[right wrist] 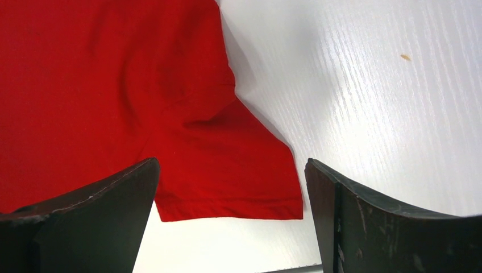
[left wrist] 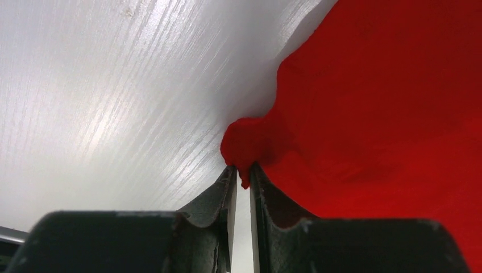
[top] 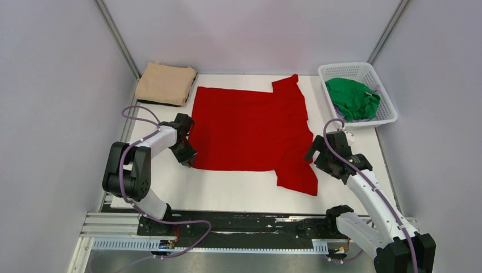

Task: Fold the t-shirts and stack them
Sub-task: Flatten out the tshirt

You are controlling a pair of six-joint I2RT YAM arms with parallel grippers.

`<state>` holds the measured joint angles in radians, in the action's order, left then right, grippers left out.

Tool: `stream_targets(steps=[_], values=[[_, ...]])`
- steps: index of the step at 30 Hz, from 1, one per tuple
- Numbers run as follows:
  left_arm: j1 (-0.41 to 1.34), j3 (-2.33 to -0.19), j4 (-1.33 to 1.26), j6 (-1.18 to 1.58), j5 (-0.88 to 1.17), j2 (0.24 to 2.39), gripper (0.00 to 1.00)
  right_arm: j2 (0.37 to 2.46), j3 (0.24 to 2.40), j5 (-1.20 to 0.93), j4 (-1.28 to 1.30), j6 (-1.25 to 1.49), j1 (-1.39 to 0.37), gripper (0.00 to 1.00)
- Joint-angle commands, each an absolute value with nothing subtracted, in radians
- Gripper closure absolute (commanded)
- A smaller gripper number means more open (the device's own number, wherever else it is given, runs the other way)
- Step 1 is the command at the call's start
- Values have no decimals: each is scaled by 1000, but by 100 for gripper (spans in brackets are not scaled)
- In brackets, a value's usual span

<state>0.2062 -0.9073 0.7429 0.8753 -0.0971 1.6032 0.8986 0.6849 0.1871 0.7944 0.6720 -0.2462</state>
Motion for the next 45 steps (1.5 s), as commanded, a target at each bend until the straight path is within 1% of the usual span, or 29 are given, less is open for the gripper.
stream_targets(steps=[1, 3, 4, 5, 8, 13, 17, 19, 22, 24, 29, 33, 35, 39, 41, 43, 44, 45], values=[[201, -894, 628, 845, -149, 1668, 79, 904, 715, 205, 824, 693, -245, 0], [201, -896, 624, 835, -152, 1669, 89, 908, 731, 206, 840, 690, -245, 0], [201, -897, 623, 833, -152, 1667, 99, 911, 739, 204, 850, 689, -246, 0], [201, -896, 618, 824, -150, 1666, 100, 916, 745, 200, 859, 688, -245, 0], [201, -885, 602, 804, -140, 1643, 100, 929, 758, 176, 889, 693, -245, 0], [201, -851, 575, 769, -135, 1561, 100, 959, 772, 77, 983, 729, -246, 0], [201, -827, 571, 757, -137, 1512, 100, 1006, 748, 27, 1070, 807, -246, 2], [201, -820, 563, 753, -137, 1503, 100, 1030, 729, 23, 1074, 837, -247, 4], [201, -825, 560, 746, -121, 1509, 100, 1063, 712, 27, 1064, 883, -249, 8], [201, -827, 560, 748, -115, 1514, 100, 1081, 692, 49, 1042, 919, -249, 13], [201, -828, 565, 750, -111, 1516, 100, 1118, 630, 80, 932, 957, -247, 28], [201, -828, 572, 749, -115, 1505, 100, 1166, 610, 101, 847, 930, -249, 34], [201, -829, 579, 749, -119, 1499, 100, 1200, 601, 104, 828, 924, -248, 39], [201, -831, 591, 754, -125, 1491, 100, 1250, 595, 87, 808, 918, -249, 57], [201, -831, 594, 756, -126, 1487, 100, 1257, 592, 83, 797, 915, -250, 59], [201, -831, 593, 752, -122, 1485, 100, 1265, 589, 83, 789, 915, -251, 65], [201, -830, 592, 750, -115, 1484, 100, 1268, 588, 81, 783, 915, -251, 68], [201, -829, 593, 743, -113, 1483, 100, 1269, 588, 78, 777, 913, -251, 74]])
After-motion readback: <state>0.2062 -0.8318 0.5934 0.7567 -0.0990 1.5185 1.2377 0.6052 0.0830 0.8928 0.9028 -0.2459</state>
